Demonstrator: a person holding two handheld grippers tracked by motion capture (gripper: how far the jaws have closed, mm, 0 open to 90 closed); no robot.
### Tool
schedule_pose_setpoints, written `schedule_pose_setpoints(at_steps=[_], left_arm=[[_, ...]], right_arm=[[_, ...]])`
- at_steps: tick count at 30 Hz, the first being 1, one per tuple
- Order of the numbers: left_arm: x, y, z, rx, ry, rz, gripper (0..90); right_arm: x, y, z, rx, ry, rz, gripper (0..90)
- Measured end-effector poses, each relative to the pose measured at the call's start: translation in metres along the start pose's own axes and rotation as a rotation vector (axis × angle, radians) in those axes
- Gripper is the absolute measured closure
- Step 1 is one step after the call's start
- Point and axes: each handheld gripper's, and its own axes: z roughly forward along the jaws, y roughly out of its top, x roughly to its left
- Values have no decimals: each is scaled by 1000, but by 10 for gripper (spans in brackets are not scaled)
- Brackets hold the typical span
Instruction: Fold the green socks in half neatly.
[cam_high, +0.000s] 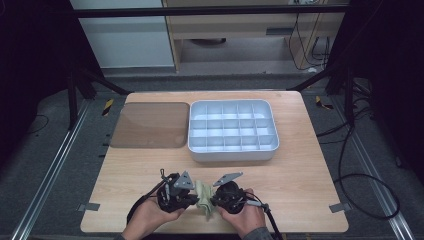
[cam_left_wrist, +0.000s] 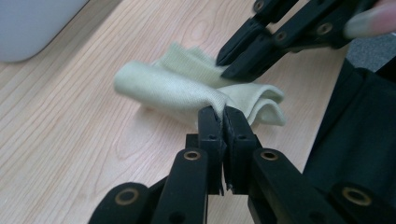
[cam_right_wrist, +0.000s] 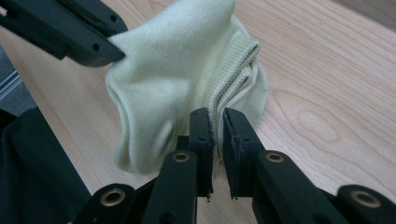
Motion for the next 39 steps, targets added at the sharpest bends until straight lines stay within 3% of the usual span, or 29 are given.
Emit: schedule_pose_setpoints(at_steps=[10,17,21,25,29,33,35,39], left_arm=[[-6,14,3,-4,-11,34,868],[-9,20,12,19,-8,51,868],[-8,22,17,38,-9,61,868],[-6,22,21,59,-8,66,867],[-5,22,23,62,-7,65,868],[-6,21,24,63,-7,66,867],[-6,21,24,61,-8,69,867],[-5,21,23,61,-10,73,867]], right_arm=[[-3,-2,4,-19,23,20,853],[-5,-5,4,-38,37,28,847],[-5,-7,4,-45,42,18,820],[-7,-9,2,-43,34,16,738],[-9,-11,-3,-45,32,12,728],[-9,-14,-7,-45,27,12,759],[-9,-16,-6,-47,30,-15,786],[-7,-15,-4,-31,44,4,840]])
